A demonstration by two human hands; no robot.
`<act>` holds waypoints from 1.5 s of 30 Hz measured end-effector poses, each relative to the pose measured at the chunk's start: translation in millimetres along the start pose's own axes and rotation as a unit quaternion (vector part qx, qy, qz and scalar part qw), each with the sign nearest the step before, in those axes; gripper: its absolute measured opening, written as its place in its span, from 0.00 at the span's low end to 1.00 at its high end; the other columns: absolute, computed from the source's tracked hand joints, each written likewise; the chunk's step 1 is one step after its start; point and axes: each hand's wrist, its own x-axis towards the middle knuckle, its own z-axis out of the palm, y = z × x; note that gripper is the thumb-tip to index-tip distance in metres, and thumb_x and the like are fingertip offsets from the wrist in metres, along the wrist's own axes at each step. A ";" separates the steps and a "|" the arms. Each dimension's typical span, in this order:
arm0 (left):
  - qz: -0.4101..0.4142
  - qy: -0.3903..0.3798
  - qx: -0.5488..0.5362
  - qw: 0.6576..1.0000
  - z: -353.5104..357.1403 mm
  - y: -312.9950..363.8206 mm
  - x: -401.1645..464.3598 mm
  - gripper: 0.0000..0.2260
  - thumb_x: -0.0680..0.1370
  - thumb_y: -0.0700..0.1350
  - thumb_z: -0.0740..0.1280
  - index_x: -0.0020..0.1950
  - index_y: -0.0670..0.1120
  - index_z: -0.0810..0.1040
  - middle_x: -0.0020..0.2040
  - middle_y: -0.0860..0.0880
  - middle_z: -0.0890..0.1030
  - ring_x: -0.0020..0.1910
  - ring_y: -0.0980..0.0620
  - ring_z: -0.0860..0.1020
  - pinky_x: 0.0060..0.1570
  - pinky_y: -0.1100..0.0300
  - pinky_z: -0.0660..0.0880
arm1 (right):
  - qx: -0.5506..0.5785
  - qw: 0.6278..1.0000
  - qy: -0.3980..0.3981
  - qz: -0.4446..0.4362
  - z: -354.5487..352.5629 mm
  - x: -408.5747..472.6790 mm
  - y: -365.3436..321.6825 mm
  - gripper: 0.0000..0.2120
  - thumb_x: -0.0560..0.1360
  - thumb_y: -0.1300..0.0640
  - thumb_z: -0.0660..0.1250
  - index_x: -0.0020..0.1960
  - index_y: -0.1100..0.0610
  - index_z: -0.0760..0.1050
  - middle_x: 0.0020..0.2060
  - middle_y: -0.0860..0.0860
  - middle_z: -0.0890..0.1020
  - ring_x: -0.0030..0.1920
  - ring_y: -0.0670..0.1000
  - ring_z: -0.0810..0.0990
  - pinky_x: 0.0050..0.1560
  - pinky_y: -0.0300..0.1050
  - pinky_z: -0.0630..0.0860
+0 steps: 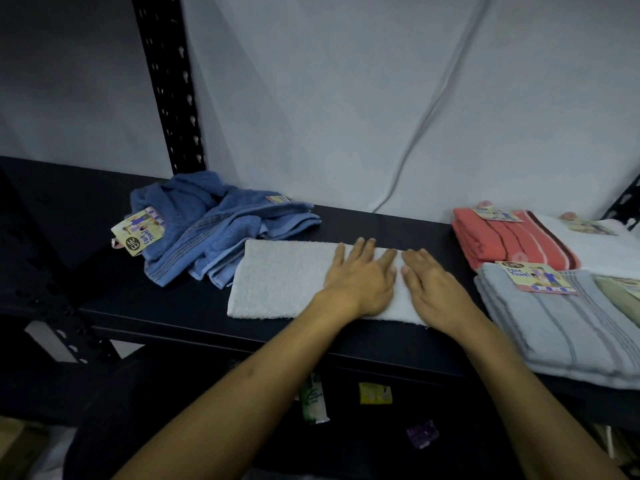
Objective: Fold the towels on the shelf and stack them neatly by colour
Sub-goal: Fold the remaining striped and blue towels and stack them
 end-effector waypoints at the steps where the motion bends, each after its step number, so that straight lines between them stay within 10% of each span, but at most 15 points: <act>1: -0.007 0.002 0.005 1.000 -0.6 -9.2 -2.3 0.25 0.86 0.58 0.43 0.83 0.56 0.47 0.84 0.46 0.45 0.82 0.47 0.41 0.79 0.42 0.37 | -0.006 1.000 -0.005 -0.001 0.1 0.5 1.5 0.24 0.86 0.52 0.52 0.79 0.59 0.61 0.78 0.53 0.63 0.80 0.50 0.54 0.77 0.40 0.49; 9: -0.104 0.014 0.038 0.994 -28.4 -128.8 -57.8 0.33 0.81 0.69 0.40 0.83 0.57 0.46 0.84 0.51 0.44 0.82 0.53 0.41 0.79 0.49 0.35 | -0.006 0.999 -0.031 -0.021 -2.5 3.3 1.9 0.25 0.86 0.49 0.50 0.80 0.58 0.58 0.80 0.52 0.59 0.80 0.49 0.51 0.75 0.37 0.43; 15: -0.122 0.045 0.024 0.991 -18.8 -120.3 -70.1 0.32 0.82 0.67 0.42 0.84 0.53 0.45 0.84 0.50 0.43 0.82 0.53 0.39 0.79 0.47 0.35 | -0.112 0.993 0.006 0.047 -8.4 11.2 -33.0 0.29 0.84 0.41 0.46 0.80 0.53 0.57 0.80 0.53 0.58 0.80 0.55 0.52 0.79 0.59 0.44; 21: -0.142 0.060 -0.036 0.987 -16.5 -108.2 -79.9 0.31 0.83 0.64 0.47 0.83 0.54 0.46 0.84 0.50 0.47 0.82 0.49 0.46 0.78 0.47 0.44 | -0.085 0.991 -0.102 0.032 11.4 22.1 -56.9 0.33 0.79 0.30 0.37 0.81 0.40 0.45 0.81 0.44 0.43 0.81 0.49 0.39 0.77 0.60 0.33; 28: -0.031 0.128 -0.069 0.989 -15.8 -101.4 -112.1 0.19 0.84 0.58 0.56 0.75 0.61 0.71 0.69 0.49 0.70 0.67 0.47 0.65 0.67 0.51 0.65 | -0.124 0.969 -0.203 -0.059 -33.4 68.5 -17.1 0.33 0.77 0.29 0.52 0.79 0.37 0.54 0.81 0.46 0.49 0.81 0.50 0.40 0.78 0.58 0.35; 31: 0.014 0.109 -0.167 0.980 -19.5 -92.4 -122.0 0.15 0.84 0.55 0.61 0.69 0.58 0.78 0.58 0.54 0.72 0.59 0.53 0.69 0.58 0.61 0.67 | -0.171 0.971 -0.146 -0.078 -46.7 68.0 -39.7 0.30 0.79 0.35 0.60 0.78 0.43 0.63 0.80 0.49 0.57 0.81 0.52 0.51 0.78 0.57 0.42; 34: 0.038 0.086 -0.197 0.976 -25.7 -89.3 -129.6 0.13 0.82 0.55 0.64 0.65 0.59 0.81 0.53 0.56 0.74 0.52 0.61 0.74 0.50 0.70 0.67 | 0.013 0.989 -0.086 -0.117 -39.7 16.8 -70.1 0.25 0.79 0.41 0.66 0.73 0.48 0.71 0.74 0.47 0.71 0.75 0.48 0.66 0.76 0.46 0.58; 39: 0.072 0.115 -0.176 0.975 -16.7 -90.7 -138.3 0.13 0.79 0.58 0.69 0.63 0.61 0.80 0.47 0.56 0.74 0.46 0.60 0.75 0.46 0.69 0.68 | 0.035 0.980 -0.039 -0.193 -16.3 -85.8 -71.5 0.25 0.76 0.34 0.64 0.67 0.45 0.77 0.69 0.41 0.73 0.72 0.42 0.66 0.72 0.46 0.62; 45: 0.131 0.184 -0.203 0.953 -4.6 -87.7 -141.8 0.11 0.77 0.59 0.70 0.55 0.56 0.85 0.61 0.60 0.74 0.59 0.60 0.74 0.60 0.68 0.68 | 0.056 0.973 0.069 -0.214 -2.6 -128.4 -47.7 0.16 0.79 0.44 0.66 0.59 0.51 0.83 0.61 0.45 0.80 0.64 0.44 0.77 0.60 0.51 0.75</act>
